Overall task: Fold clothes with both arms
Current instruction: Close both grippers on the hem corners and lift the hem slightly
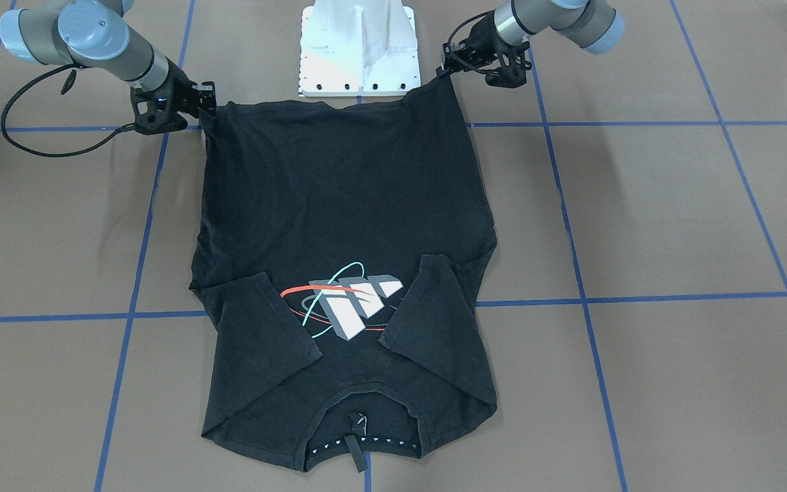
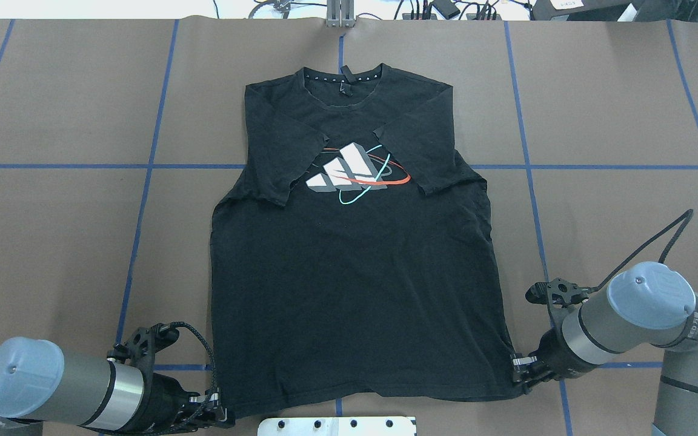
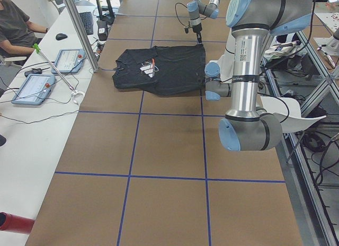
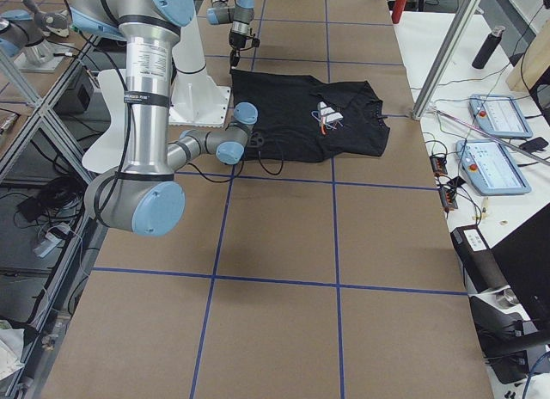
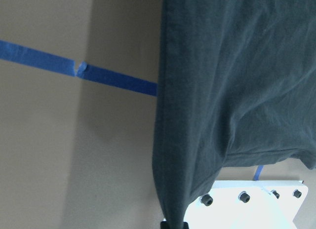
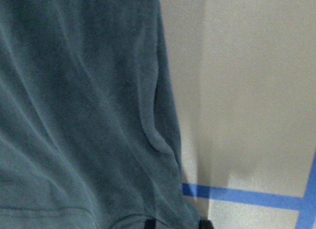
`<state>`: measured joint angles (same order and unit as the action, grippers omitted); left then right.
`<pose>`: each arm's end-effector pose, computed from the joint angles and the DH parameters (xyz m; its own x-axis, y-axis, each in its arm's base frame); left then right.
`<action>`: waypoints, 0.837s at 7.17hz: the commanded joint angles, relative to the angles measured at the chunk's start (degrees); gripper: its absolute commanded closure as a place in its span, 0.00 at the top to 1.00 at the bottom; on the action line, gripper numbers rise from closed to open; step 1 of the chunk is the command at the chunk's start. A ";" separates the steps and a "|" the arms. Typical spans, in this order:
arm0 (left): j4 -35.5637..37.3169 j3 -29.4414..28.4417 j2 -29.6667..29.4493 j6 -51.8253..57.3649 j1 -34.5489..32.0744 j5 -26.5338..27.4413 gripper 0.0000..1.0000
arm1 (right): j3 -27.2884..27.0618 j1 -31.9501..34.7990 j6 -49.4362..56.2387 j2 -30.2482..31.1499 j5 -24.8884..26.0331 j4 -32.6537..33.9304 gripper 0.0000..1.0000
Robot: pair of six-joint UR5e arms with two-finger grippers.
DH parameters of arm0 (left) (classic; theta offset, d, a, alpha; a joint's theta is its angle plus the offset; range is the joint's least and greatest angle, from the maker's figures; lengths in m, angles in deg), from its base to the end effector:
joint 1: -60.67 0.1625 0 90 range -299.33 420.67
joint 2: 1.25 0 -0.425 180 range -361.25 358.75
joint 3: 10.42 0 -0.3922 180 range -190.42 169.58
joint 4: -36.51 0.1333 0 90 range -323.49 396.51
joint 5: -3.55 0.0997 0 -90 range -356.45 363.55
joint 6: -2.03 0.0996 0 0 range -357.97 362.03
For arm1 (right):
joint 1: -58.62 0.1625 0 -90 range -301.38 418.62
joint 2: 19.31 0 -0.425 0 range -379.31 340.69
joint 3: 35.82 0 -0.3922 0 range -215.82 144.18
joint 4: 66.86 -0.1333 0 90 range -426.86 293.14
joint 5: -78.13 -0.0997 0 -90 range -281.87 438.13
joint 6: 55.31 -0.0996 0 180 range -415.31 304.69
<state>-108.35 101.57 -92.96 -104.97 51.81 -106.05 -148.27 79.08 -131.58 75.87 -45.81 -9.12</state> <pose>0.4624 -0.1732 0.3506 0.2400 -0.3162 -0.9179 -0.1146 0.9296 -0.3502 -0.4073 -0.2349 0.4471 0.5651 0.0007 0.8250 0.2492 0.9532 -0.1715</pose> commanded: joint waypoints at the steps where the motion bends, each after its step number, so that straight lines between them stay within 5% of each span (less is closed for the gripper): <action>1: 0.01 0.42 0.03 -0.05 -0.09 0.00 0.00 | -0.05 -0.42 0.07 -0.08 0.01 0.00 0.00; 5: 3.35 5.07 0.12 0.21 -5.61 -4.64 0.00 | -3.81 5.19 1.21 1.05 -2.87 -0.61 0.00; 6: 3.35 5.69 0.12 0.30 -7.46 -5.35 0.00 | -4.09 10.69 4.43 0.97 -11.50 -0.70 0.00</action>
<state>-105.36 106.09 -92.86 -104.81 46.95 -109.96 -151.15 84.69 -129.77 76.59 -49.91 -9.66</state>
